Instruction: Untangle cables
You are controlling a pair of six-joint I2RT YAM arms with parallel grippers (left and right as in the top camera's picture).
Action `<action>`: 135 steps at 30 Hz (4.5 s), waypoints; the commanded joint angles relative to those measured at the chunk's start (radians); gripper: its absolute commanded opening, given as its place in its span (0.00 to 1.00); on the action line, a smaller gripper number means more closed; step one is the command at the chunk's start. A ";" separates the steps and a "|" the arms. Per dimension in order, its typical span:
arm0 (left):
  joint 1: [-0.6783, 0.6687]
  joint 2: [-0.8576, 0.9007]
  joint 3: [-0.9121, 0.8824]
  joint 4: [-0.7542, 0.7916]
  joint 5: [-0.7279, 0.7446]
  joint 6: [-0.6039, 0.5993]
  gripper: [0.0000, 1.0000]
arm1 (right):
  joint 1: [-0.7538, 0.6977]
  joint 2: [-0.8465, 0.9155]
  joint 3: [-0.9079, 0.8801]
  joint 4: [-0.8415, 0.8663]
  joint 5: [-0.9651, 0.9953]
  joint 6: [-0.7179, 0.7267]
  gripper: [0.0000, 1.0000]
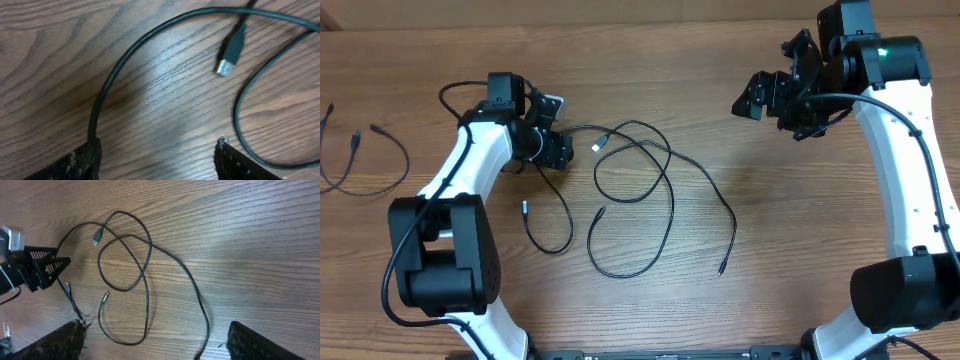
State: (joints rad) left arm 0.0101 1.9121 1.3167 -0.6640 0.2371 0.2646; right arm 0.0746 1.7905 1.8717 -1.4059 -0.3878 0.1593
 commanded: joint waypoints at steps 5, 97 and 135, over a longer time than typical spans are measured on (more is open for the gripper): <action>0.003 0.051 -0.005 -0.013 -0.111 -0.064 0.72 | 0.004 0.003 -0.003 0.007 0.006 -0.012 0.89; 0.812 0.001 1.307 -0.761 -0.423 -1.103 0.04 | 0.004 0.003 -0.003 -0.077 0.028 -0.011 0.90; 0.702 0.273 1.313 -0.711 -0.299 -0.775 1.00 | 0.004 0.003 -0.003 -0.064 0.028 0.023 0.89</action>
State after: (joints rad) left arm 0.7090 2.3402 2.6156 -1.3830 -0.1497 -0.5438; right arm 0.0746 1.7908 1.8717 -1.4750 -0.3618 0.1799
